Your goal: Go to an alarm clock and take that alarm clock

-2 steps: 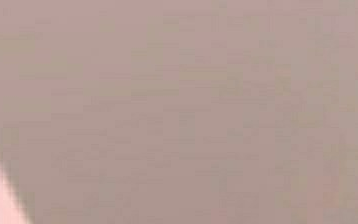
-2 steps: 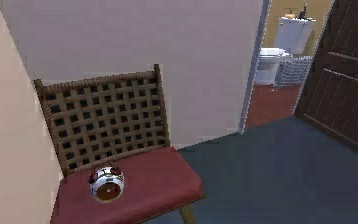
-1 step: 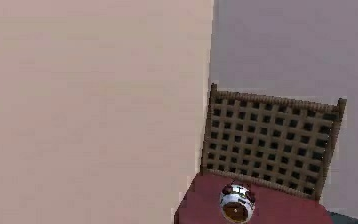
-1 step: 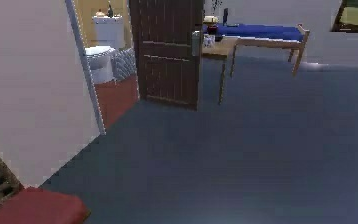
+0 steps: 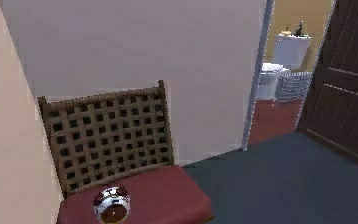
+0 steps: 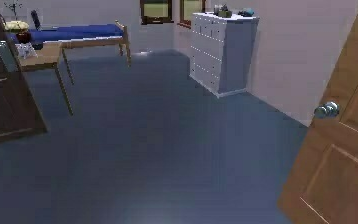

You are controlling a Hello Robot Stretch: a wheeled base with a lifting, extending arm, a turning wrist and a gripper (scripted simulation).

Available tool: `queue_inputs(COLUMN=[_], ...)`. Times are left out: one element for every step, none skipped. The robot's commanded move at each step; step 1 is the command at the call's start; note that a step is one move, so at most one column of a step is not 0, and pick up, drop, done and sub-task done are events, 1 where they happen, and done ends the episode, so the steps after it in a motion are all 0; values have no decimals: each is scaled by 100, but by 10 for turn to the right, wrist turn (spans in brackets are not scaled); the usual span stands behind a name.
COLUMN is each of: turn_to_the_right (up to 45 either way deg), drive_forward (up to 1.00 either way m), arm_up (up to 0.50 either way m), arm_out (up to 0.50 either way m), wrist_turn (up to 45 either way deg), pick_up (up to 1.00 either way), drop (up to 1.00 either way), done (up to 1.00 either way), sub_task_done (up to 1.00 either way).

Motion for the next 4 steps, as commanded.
queue_inputs(turn_to_the_right=[450,210,0,-450], drive_forward=[0,0,5,0], arm_up=[0,0,0,0], arm_out=[0,0,0,0], wrist_turn=[0,0,0,0], pick_up=[0,0,0,0], drop=[0,0,0,0], done=[0,0,0,0], sub_task_done=[0,0,0,0])
